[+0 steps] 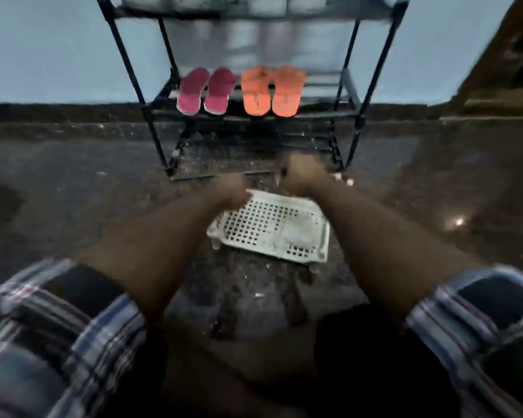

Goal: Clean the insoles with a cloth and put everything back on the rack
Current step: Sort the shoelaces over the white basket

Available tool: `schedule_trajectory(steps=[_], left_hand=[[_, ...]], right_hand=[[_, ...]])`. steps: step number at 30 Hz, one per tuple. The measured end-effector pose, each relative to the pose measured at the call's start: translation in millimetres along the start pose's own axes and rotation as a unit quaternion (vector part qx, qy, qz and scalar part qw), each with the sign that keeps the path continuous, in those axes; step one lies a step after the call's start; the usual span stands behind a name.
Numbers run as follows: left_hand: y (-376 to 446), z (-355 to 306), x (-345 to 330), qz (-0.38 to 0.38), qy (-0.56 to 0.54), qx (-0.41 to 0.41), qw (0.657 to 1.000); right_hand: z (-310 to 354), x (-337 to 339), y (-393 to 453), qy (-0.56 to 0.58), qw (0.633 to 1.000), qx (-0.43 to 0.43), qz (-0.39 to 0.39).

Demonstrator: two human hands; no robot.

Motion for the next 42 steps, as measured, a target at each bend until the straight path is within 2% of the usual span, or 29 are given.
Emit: schedule_trajectory(steps=[2,6,10,12,15,19,24,28,29,31,34,38,42], left_hand=[[-12,-5,-13,-0.003,0.009,0.018,1.000],[-14,10,-32,-0.009,-0.025,0.038,0.999],[-1,31,-51,-0.008,0.013,0.062,0.998],[9,38,-56,-0.032,0.017,0.068,0.997],[21,54,-65,-0.030,0.006,0.075,0.997],[31,76,-74,-0.042,0.010,0.068,0.997],[33,93,-75,0.039,0.041,0.106,0.993],[30,73,-57,-0.064,0.016,0.087,0.994],[31,61,-60,-0.053,-0.025,0.071,0.996],[33,38,-78,0.016,-0.112,0.041,0.993],[32,13,-106,0.110,-0.142,-0.014,0.984],[25,-2,-116,0.140,-0.149,-0.053,0.978],[16,-13,-120,0.142,-0.142,-0.066,0.977]], right_hand=[[-29,-6,-22,0.059,0.995,-0.070,-0.049],[-93,-32,-43,0.140,0.970,-0.187,-0.066],[-121,-48,-37,0.170,0.959,-0.222,-0.053],[-130,-56,-22,0.171,0.957,-0.231,-0.049],[-134,-68,10,0.164,0.956,-0.241,-0.036],[-128,-81,57,0.108,0.967,-0.229,0.002],[-112,-107,86,0.043,0.973,-0.208,0.089],[-99,-123,95,-0.019,0.981,-0.164,0.101],[-96,-126,94,-0.027,0.983,-0.152,0.103],[-89,-125,92,-0.023,0.987,-0.129,0.099],[-90,-106,81,0.044,0.989,-0.131,0.048],[-94,-75,53,0.102,0.985,-0.127,0.058],[-85,-69,24,0.025,0.991,-0.091,0.098]])
Point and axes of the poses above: each hand's wrist, its own y-axis towards the middle knuckle, its own x-axis out of the back of the hand, z = x × y, the point moved 8 cm from there along y, towards the middle knuckle, and after that the axes turned 6 degrees about -y, right-handed, at the moved point
